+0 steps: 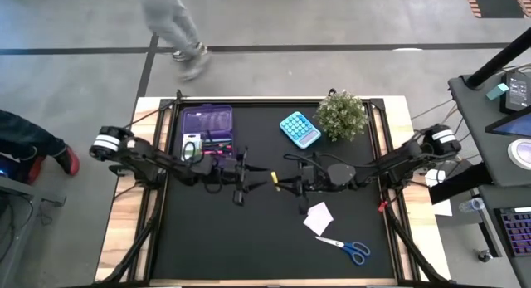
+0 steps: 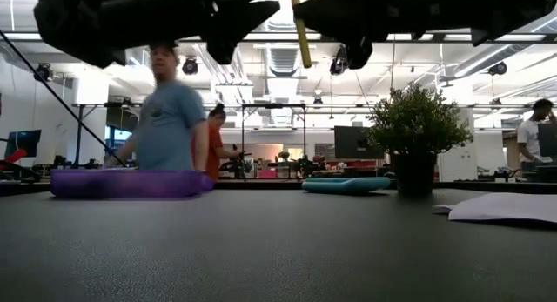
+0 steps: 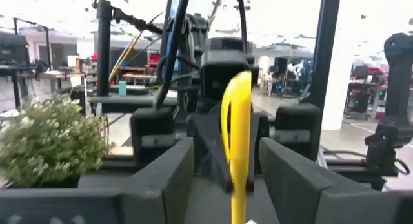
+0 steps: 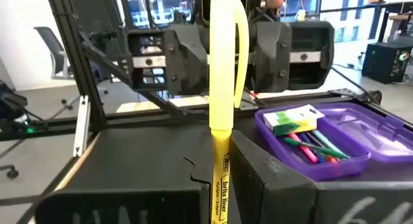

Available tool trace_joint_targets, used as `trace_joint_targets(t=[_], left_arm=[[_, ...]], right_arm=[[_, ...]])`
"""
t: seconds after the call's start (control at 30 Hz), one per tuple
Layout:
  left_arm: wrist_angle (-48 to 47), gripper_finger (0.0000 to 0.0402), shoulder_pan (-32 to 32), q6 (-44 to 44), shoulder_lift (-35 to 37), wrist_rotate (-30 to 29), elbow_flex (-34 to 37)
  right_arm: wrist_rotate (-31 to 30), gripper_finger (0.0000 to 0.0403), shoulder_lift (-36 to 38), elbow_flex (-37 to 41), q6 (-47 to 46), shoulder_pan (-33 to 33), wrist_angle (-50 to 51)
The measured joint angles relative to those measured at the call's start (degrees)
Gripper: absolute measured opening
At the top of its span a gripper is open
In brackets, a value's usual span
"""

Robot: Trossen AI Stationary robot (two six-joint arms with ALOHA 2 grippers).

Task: Pack school essentials
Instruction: Put the yellow pen into the purple supply box

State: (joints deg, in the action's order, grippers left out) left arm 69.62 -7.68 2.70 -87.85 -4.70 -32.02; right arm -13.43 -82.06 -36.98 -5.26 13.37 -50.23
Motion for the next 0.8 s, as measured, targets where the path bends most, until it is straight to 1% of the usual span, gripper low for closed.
trace_joint_targets(t=[0.07,0.2,0.37,0.43,0.53,0.7,0.73,0.8], left_arm=[[1.7,0.0168,0.0,0.0,-1.7,0.4,-1.0],[3.7,0.0171,0.0,0.0,-5.0,4.3,-3.3],[3.9,0.0171,0.0,0.1,-7.9,4.6,-7.1],[3.7,0.0165,0.0,0.0,-8.4,4.7,-7.7],[3.5,0.0133,0.0,-0.3,-8.5,4.7,-8.0],[3.4,0.0039,0.1,0.0,-8.4,4.6,-8.0],[3.4,0.0027,0.1,0.1,-8.4,4.5,-7.9],[3.4,0.0026,0.1,0.2,-8.4,4.3,-7.9]], right_arm=[[0.0,0.0022,-0.5,-0.3,0.0,0.0,0.0],[0.0,0.0022,-0.6,-0.6,-0.1,0.0,0.2],[-0.1,0.0022,-0.2,-0.6,-0.2,0.0,0.2],[-0.1,0.0022,-0.2,-0.6,-0.2,0.0,0.2],[0.0,0.0022,-0.2,-0.6,-0.1,0.0,0.2],[0.1,0.0024,-0.2,-0.6,0.0,0.0,0.2],[-0.1,0.0027,-0.2,-0.6,-0.3,-0.1,0.2],[-0.3,0.0038,-0.2,-0.8,-1.0,-0.1,0.4]])
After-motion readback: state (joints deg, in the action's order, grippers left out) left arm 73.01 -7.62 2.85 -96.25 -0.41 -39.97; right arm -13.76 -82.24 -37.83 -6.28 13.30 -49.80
